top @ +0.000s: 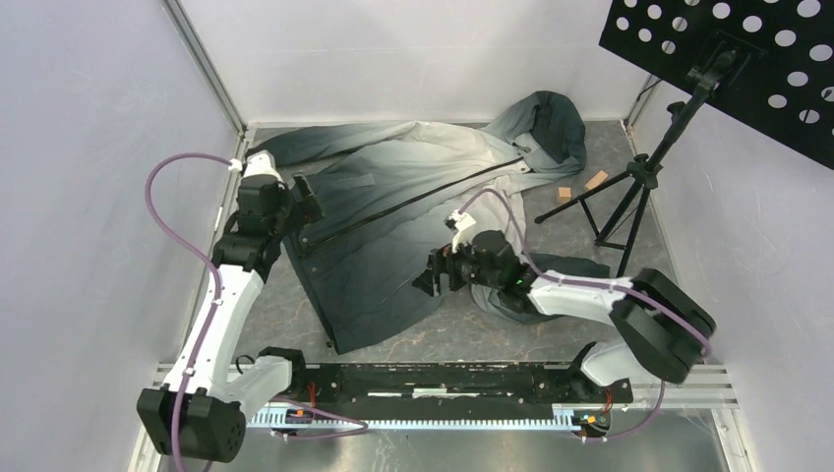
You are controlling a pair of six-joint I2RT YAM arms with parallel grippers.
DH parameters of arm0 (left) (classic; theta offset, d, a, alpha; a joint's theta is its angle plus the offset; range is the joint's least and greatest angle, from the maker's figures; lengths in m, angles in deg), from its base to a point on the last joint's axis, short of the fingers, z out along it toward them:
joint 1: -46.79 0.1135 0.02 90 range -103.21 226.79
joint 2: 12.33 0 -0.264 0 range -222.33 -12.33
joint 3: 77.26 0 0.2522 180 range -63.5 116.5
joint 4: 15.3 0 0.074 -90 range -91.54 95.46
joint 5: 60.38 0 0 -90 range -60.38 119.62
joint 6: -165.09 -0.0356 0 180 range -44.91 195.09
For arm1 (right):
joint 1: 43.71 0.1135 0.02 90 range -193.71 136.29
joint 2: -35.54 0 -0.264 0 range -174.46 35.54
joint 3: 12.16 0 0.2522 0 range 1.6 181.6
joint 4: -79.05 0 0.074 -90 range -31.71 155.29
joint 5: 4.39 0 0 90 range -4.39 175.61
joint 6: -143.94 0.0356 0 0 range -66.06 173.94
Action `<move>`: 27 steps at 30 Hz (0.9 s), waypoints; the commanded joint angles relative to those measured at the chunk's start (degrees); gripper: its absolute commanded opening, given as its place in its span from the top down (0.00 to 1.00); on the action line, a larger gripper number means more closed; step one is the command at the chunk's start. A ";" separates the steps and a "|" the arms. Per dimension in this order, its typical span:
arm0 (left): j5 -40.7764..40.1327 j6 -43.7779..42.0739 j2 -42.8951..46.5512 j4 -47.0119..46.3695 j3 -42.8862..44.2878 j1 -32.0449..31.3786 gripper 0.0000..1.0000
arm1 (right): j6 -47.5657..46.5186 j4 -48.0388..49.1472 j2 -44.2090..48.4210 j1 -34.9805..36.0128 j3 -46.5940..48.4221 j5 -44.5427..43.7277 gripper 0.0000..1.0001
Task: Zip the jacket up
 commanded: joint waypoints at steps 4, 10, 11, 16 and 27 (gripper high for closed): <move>20.48 11.22 -3.56 4.35 -5.92 13.55 0.00 | 13.36 10.71 -14.24 8.48 12.23 -6.81 0.09; 20.72 10.89 -11.20 1.91 -7.02 17.88 0.02 | 16.49 13.67 -22.41 11.78 20.09 -6.13 0.15; 22.93 9.39 -12.80 1.19 -6.69 18.23 0.03 | 16.17 13.51 -23.15 12.04 20.94 -6.12 0.15; 29.59 1.09 -18.62 -0.27 -2.19 18.25 0.00 | 12.09 14.73 -24.74 12.15 21.67 -2.64 0.15; 12.64 -15.95 -37.93 16.95 18.36 2.88 0.12 | -1.95 16.81 -20.28 10.51 14.72 0.56 0.14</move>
